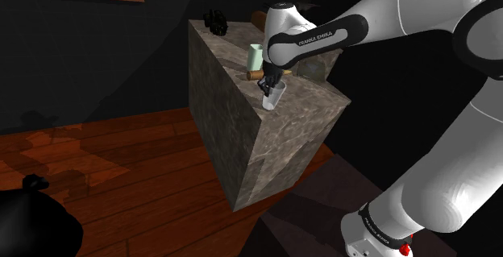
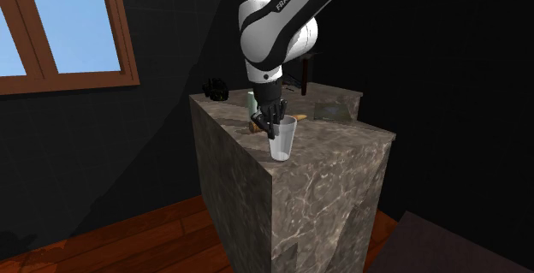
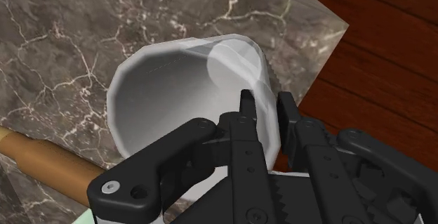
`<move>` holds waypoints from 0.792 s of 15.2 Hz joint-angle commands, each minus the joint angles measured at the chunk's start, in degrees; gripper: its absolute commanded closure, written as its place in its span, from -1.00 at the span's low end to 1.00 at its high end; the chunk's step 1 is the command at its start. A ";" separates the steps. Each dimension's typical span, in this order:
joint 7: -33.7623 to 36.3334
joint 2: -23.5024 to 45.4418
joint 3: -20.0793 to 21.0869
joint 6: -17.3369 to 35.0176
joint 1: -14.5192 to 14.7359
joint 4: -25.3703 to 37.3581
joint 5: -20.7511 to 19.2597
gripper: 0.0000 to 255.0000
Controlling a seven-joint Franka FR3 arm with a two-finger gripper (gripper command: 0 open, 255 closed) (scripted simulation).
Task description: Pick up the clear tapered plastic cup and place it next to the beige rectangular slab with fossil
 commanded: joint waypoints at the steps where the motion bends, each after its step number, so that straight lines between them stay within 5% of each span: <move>1: 0.00 0.00 0.00 0.00 0.00 0.00 0.00 1.00; 12: -0.90 -1.82 0.13 -3.43 0.02 1.69 0.65 1.00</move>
